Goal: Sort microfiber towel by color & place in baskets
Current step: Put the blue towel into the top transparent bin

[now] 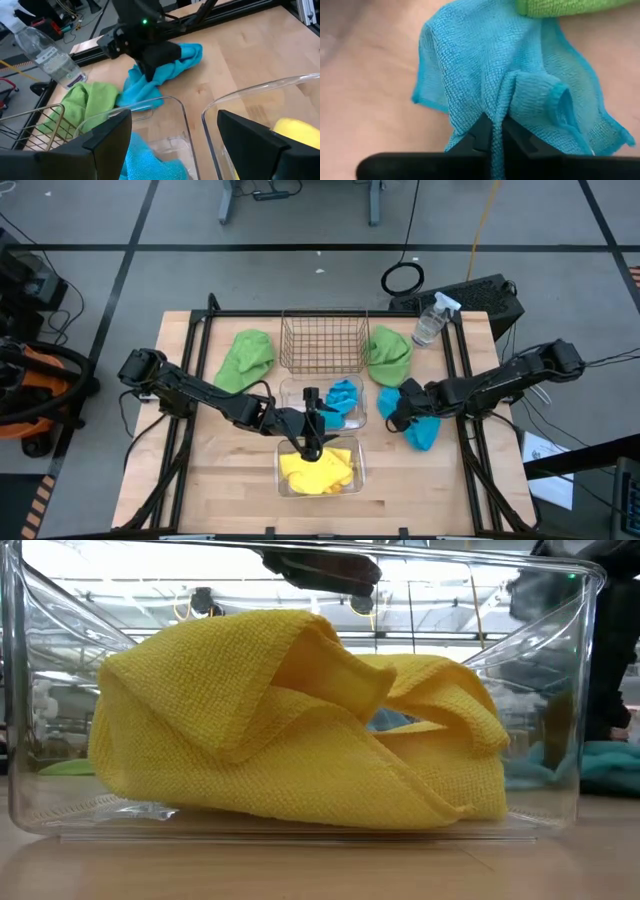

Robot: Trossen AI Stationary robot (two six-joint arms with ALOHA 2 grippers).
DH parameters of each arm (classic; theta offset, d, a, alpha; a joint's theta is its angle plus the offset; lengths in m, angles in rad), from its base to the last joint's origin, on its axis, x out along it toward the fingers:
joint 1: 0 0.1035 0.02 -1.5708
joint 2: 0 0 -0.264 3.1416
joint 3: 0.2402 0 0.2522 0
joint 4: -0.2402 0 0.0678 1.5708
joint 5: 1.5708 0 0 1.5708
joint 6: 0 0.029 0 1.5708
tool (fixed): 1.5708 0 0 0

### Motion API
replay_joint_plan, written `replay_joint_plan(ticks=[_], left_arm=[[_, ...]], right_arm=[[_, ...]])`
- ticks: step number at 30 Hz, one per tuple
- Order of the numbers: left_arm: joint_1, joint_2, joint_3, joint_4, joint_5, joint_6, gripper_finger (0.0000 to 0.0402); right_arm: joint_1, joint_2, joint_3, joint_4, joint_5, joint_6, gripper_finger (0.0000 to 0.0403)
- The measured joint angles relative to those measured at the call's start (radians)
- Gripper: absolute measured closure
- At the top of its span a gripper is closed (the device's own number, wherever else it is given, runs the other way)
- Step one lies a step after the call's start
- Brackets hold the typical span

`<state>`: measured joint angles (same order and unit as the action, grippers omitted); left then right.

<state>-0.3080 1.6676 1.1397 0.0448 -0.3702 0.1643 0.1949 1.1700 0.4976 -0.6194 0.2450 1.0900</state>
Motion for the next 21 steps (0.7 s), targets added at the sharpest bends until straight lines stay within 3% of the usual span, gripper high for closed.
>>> replay_joint_plan(ticks=[10,21], left_arm=[[0.001,0.000,0.000,0.000,0.000,0.028,0.0102],[0.001,0.000,0.000,0.006,0.000,0.027,0.0102]], right_arm=[[0.112,-0.135,0.000,0.152,0.025,-0.059,0.0395],[0.219,-0.290,0.001,0.465,0.185,-0.326,0.0395]])
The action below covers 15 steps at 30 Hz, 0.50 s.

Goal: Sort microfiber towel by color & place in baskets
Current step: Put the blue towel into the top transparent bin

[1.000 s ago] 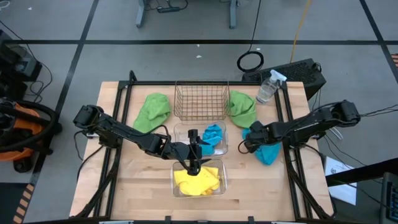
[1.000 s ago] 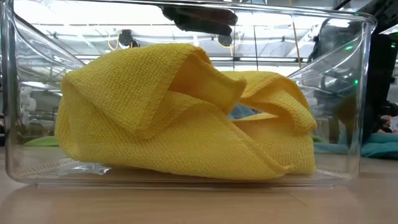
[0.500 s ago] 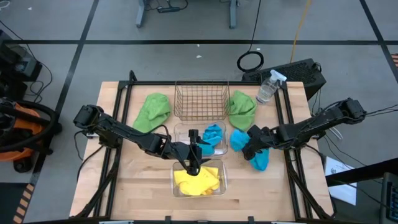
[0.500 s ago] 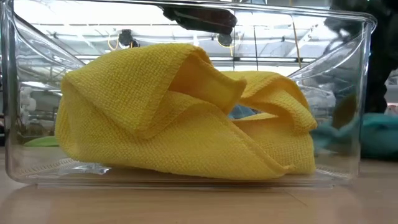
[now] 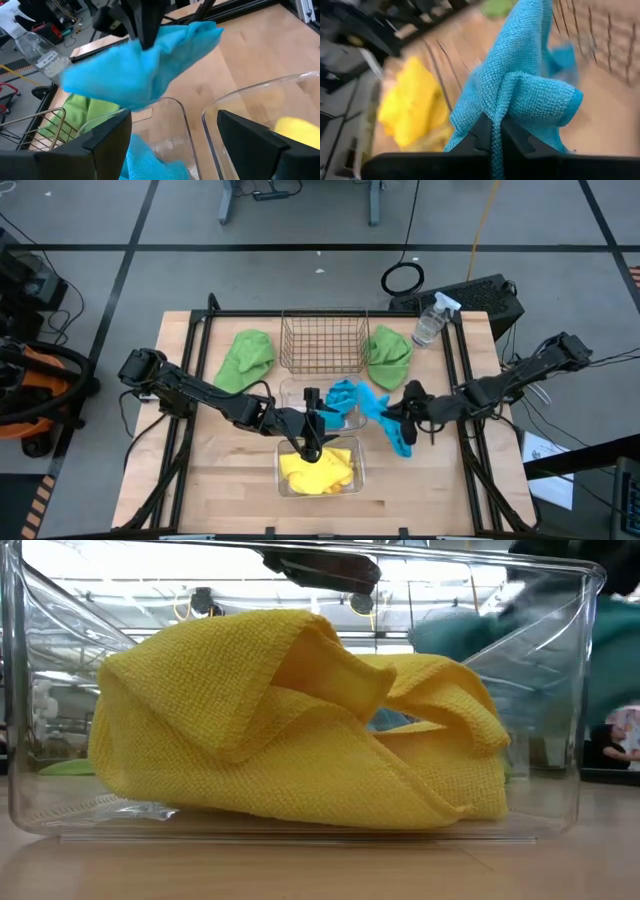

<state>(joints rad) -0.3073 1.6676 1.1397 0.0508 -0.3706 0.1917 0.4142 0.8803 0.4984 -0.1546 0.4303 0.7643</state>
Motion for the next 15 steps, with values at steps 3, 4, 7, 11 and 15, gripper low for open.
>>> replay_joint_plan(ticks=[3,4,7,11,15], left_arm=[[-0.004,0.000,0.000,0.039,0.000,0.000,0.0102],[-0.005,0.000,0.000,0.059,0.000,0.000,0.0102],[-0.007,0.000,0.000,0.121,0.000,0.000,0.0102],[-0.007,0.000,0.000,0.184,0.000,0.002,0.0102],[-0.008,0.000,0.000,0.238,-0.001,0.058,0.0102]], right_arm=[[0.008,-0.016,0.000,0.097,0.018,-0.096,0.0395],[0.008,-0.017,0.000,0.132,0.018,-0.128,0.0395],[0.008,-0.017,0.000,0.234,0.017,-0.217,0.0395],[0.008,-0.016,0.001,0.347,0.016,-0.327,0.0395],[0.008,0.009,0.001,0.474,0.016,-0.451,0.0395]])
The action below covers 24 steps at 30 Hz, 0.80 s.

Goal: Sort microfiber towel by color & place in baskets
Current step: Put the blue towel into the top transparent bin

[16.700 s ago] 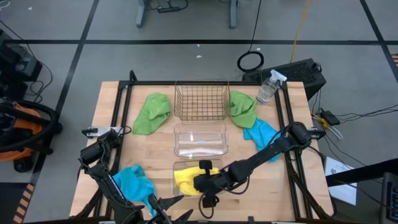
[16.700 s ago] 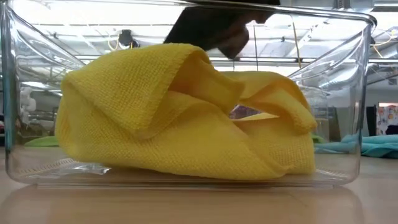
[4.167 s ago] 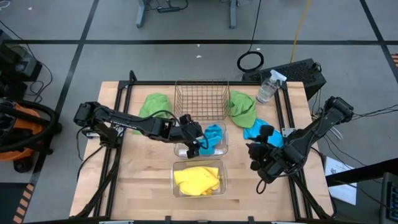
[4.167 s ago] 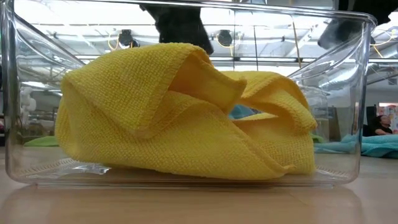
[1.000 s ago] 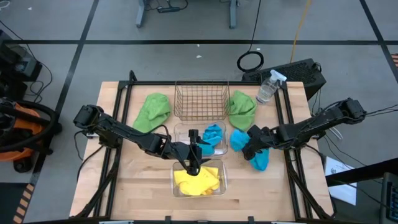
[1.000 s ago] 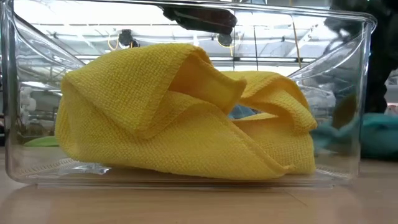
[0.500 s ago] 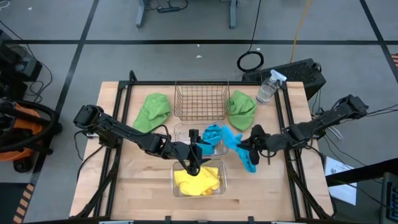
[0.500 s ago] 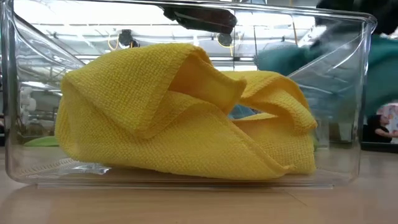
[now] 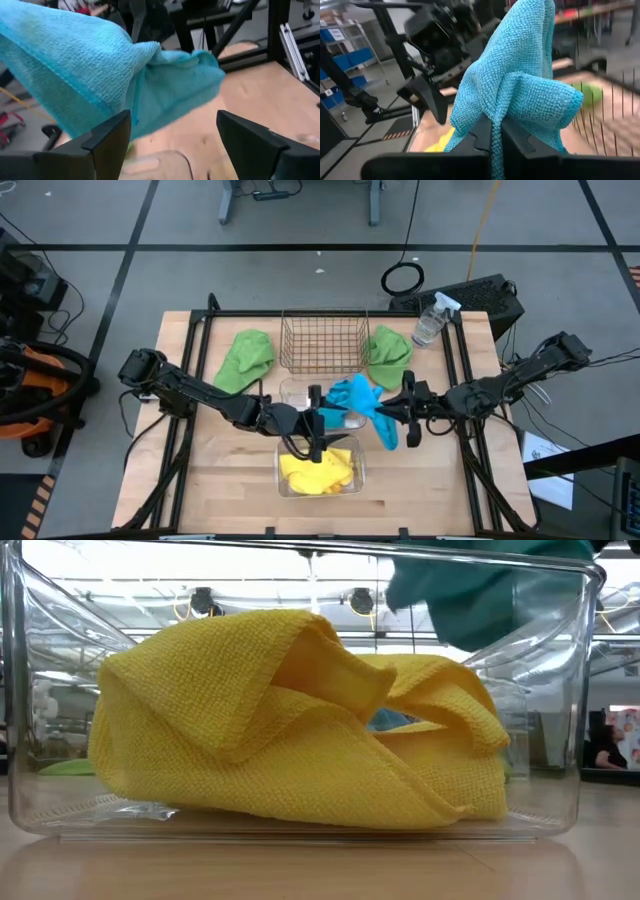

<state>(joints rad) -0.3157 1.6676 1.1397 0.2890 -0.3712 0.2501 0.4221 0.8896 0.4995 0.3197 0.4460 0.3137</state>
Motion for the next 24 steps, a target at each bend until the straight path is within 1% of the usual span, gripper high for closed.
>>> replay_joint_plan(ticks=[4,12,18,24], left_arm=[[-0.007,0.000,0.000,0.062,-0.015,0.026,0.0102],[-0.018,0.000,0.000,0.071,-0.037,0.097,0.0102],[-0.028,0.000,0.000,0.077,-0.048,0.106,0.0102],[-0.030,0.000,0.000,0.076,-0.051,0.106,0.0096]], right_arm=[[0.000,0.050,0.000,0.126,-0.001,-0.086,0.0394],[0.000,0.193,0.001,0.324,-0.007,-0.157,0.0394],[0.000,0.287,0.001,0.414,-0.010,-0.158,0.0394],[0.000,0.325,0.001,0.470,-0.060,-0.165,0.0394]])
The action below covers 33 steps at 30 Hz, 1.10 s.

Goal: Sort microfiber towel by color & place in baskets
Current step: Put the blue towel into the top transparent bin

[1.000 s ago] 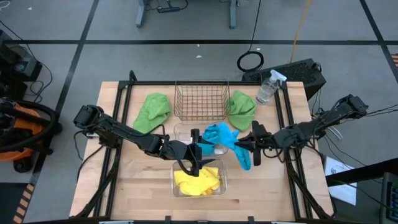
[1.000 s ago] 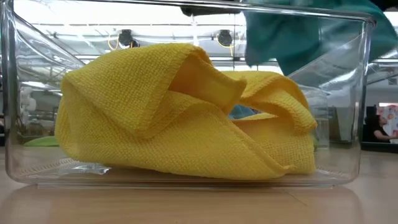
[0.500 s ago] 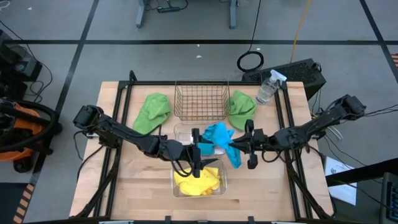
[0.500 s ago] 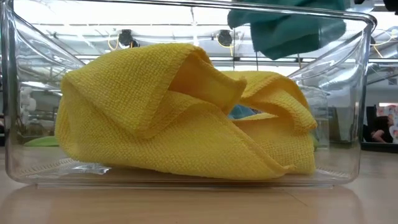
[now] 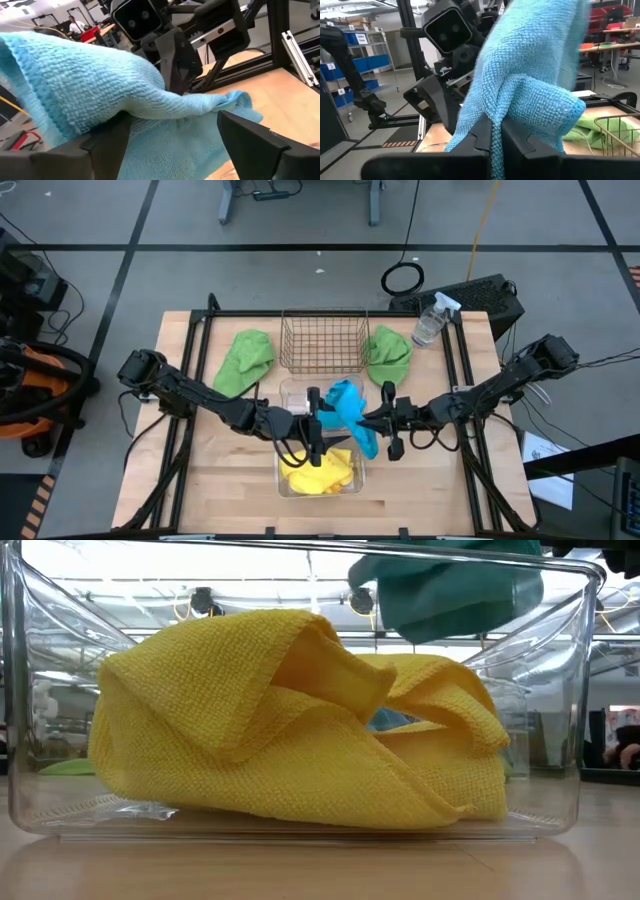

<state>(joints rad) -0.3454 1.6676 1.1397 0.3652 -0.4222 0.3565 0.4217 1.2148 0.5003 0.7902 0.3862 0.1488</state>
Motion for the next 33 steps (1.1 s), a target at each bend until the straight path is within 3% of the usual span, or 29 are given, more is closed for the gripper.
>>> replay_joint_plan(ticks=[8,14,21,27,33], left_arm=[[0.009,0.042,-0.001,0.073,-0.004,0.079,0.0009],[0.034,0.101,-0.001,0.205,-0.005,0.125,0.0016],[0.058,0.116,0.000,0.183,0.008,0.095,0.0020],[0.069,0.125,0.000,0.172,0.054,0.095,0.0083],[0.069,0.124,0.000,0.177,0.103,0.097,0.0226]], right_arm=[[-0.003,0.000,0.000,0.039,-0.019,-0.027,0.0394],[-0.004,0.000,0.000,0.071,-0.048,-0.039,0.0394],[-0.004,0.000,0.000,0.082,-0.051,-0.087,0.0394],[-0.004,0.000,0.000,0.116,-0.057,-0.135,0.0394],[-0.004,0.000,0.000,0.127,-0.080,-0.145,0.0392]])
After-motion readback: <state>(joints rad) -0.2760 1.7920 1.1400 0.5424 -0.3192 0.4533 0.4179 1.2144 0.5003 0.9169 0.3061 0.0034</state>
